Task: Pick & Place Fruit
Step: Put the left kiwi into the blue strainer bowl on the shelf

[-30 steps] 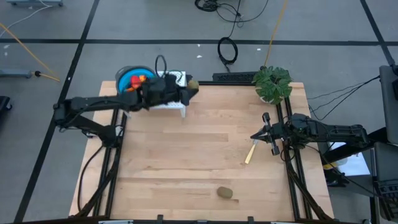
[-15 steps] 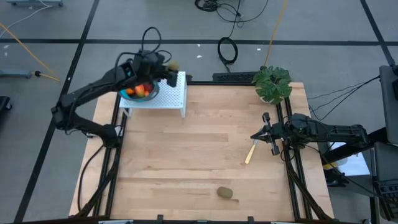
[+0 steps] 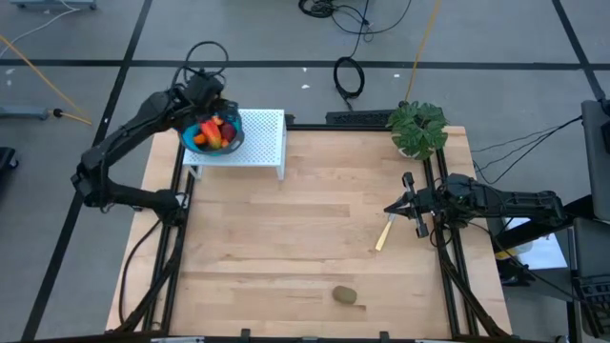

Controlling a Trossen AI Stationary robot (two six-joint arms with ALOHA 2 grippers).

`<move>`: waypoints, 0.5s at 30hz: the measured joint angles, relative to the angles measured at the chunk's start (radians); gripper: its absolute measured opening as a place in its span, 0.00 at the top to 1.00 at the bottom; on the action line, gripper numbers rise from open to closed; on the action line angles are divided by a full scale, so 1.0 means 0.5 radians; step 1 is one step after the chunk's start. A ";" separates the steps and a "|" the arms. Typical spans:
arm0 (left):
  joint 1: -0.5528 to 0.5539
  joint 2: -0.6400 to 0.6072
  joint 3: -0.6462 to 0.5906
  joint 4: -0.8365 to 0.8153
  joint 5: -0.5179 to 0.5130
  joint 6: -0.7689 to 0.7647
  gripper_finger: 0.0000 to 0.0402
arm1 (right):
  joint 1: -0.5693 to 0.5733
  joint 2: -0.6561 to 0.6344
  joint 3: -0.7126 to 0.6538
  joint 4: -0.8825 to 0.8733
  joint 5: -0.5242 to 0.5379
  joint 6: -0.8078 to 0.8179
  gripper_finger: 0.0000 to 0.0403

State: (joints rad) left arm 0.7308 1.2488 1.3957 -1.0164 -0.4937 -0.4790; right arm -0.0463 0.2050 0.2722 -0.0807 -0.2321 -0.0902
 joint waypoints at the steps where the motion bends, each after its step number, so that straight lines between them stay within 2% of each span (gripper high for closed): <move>1: 0.021 -0.019 -0.001 -0.059 -0.025 -0.039 0.39 | 0.000 -0.001 0.000 0.001 0.000 0.000 1.00; 10: 0.104 -0.123 -0.001 -0.599 -0.135 -0.417 0.39 | 0.000 0.000 0.000 0.000 0.002 -0.001 1.00; 15: 0.103 -0.121 -0.001 -0.700 -0.161 -0.515 0.39 | 0.000 0.000 0.000 0.001 0.003 -0.001 1.00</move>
State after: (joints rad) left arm 0.7822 1.1885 1.3952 -1.3663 -0.5743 -0.7364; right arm -0.0463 0.2050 0.2722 -0.0803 -0.2306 -0.0906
